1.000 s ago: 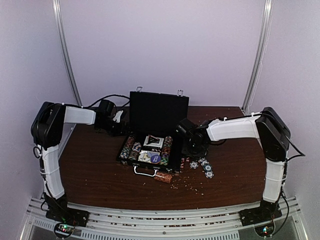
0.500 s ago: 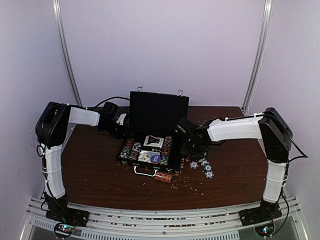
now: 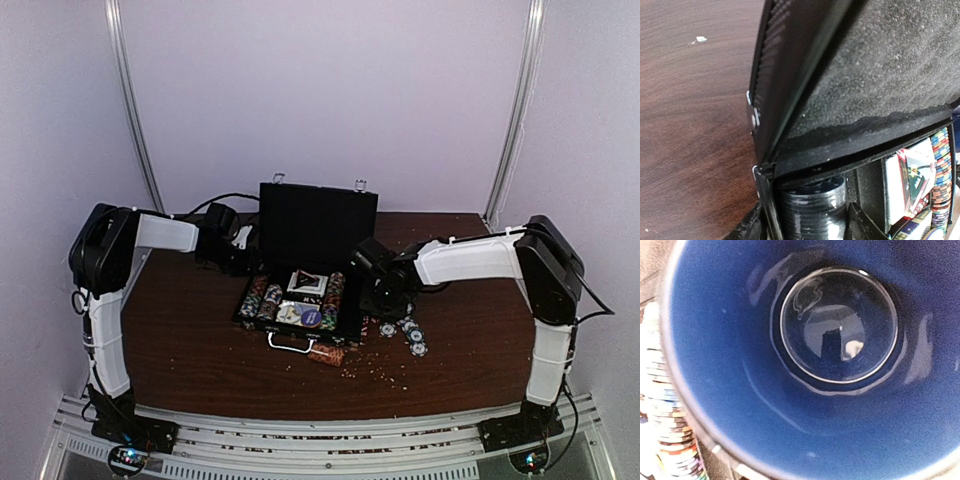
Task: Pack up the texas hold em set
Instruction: Pick up the dice from the center of the board.
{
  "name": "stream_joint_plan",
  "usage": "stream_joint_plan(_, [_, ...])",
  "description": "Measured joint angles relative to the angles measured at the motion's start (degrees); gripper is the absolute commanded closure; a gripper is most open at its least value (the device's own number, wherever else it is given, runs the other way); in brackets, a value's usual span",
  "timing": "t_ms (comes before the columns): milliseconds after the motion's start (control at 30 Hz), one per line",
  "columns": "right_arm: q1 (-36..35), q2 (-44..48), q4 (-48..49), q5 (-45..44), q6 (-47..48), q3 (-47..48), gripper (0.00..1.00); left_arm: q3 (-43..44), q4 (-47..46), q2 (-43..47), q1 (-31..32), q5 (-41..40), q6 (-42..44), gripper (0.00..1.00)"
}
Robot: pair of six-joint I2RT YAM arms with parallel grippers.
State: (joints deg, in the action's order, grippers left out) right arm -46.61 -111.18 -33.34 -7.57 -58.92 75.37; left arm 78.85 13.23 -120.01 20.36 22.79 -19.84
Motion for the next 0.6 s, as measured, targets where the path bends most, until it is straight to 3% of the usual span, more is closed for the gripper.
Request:
stream_joint_plan(433, [0.0, -2.4, 0.2, 0.2, -0.4, 0.0, 0.75, -0.8, -0.8, 0.5, 0.0, -0.3, -0.2, 0.53])
stream_joint_plan(600, [0.0, -2.4, 0.1, 0.1, -0.7, 0.0, 0.82, -1.8, -2.1, 0.9, 0.0, -0.4, -0.3, 0.54])
